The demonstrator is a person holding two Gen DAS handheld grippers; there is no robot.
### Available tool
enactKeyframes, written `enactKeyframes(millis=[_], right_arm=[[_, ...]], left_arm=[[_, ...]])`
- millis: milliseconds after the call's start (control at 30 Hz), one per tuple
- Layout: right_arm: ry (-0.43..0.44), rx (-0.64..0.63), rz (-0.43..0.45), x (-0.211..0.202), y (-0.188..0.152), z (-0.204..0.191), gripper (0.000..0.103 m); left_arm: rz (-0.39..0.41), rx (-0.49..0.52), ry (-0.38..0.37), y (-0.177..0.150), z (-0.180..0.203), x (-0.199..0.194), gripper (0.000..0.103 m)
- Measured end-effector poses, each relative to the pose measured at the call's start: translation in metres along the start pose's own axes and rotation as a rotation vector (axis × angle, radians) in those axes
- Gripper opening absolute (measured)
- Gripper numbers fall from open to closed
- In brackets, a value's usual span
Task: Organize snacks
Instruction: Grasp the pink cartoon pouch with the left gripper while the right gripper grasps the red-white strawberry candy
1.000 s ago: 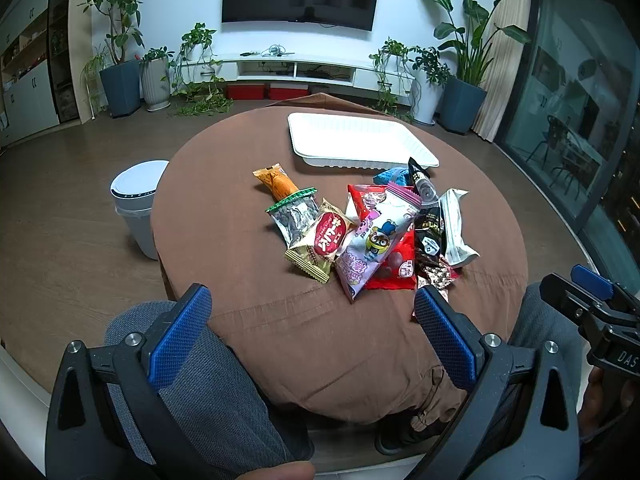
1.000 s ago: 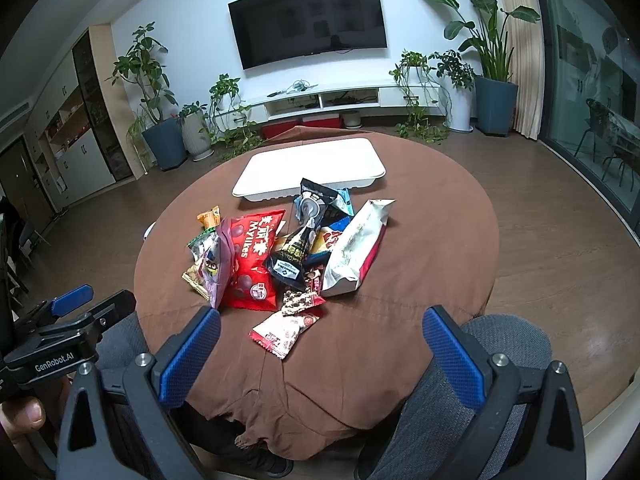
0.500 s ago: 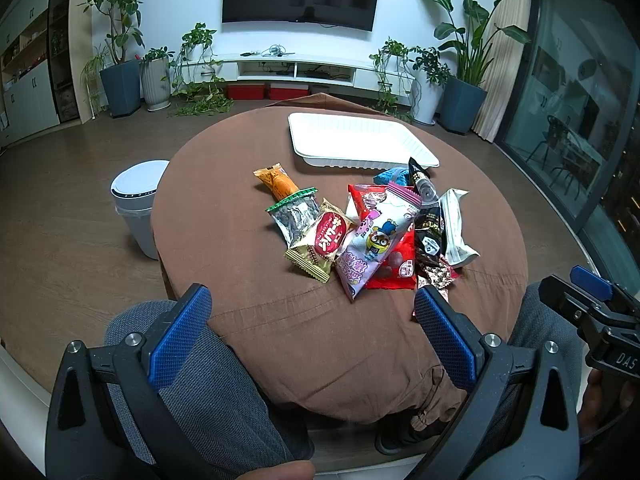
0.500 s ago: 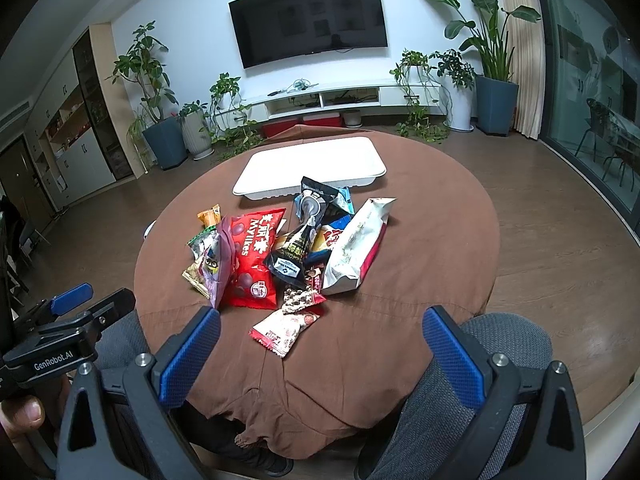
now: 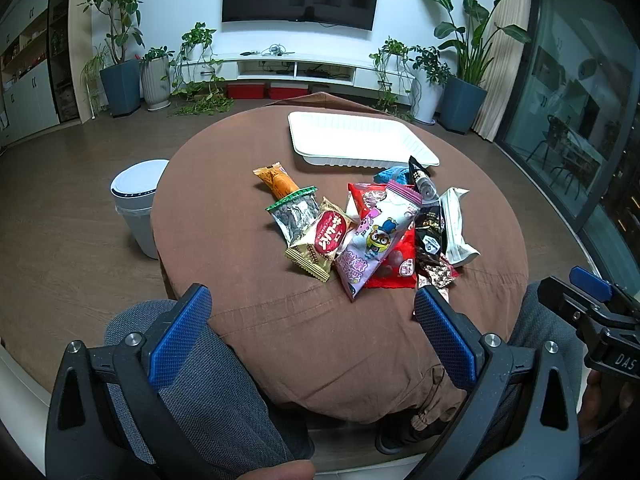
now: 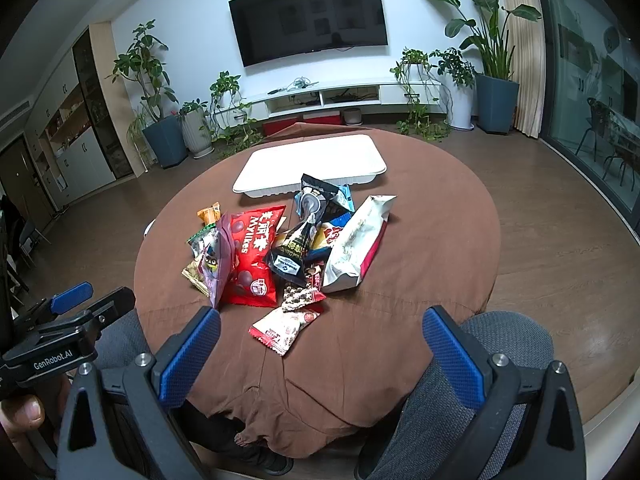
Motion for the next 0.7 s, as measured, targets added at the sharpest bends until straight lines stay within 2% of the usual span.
enactKeyframes(millis=[400,467,567,600,700], right_arm=[[0.017,0.02,-0.005,0.003,-0.009,0.0,0.103],[0.028,0.029,-0.003,0.003,-0.011,0.001,0.103],[0.051,0.036,-0.004,0.007,-0.012,0.004,0.103],[0.059,0.041,-0.001,0.006,-0.013,0.005,0.103],[0.084,0.068,0.014,0.002,-0.009,0.012,0.103]], left_arm=[[-0.002,0.017,0.007,-0.007,-0.002,0.007,0.103],[0.005,0.008,-0.029,-0.007,-0.002,0.007,0.103],[0.005,-0.033,-0.129,-0.005,-0.004,0.011,0.103],[0.009,-0.026,-0.133,-0.004,-0.005,0.014,0.103],[0.096,0.026,-0.067,0.0,-0.009,0.012,0.103]])
Point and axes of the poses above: each gripper's, at about its wrist camera, not at the fingertips, and x roughly the way its jaws point, z to its right, y to its top, the point moved 8 cm from there along x, roughly the way its jaws point, and after that the axes turned 8 degrees about -z, right-handed, at the moved point
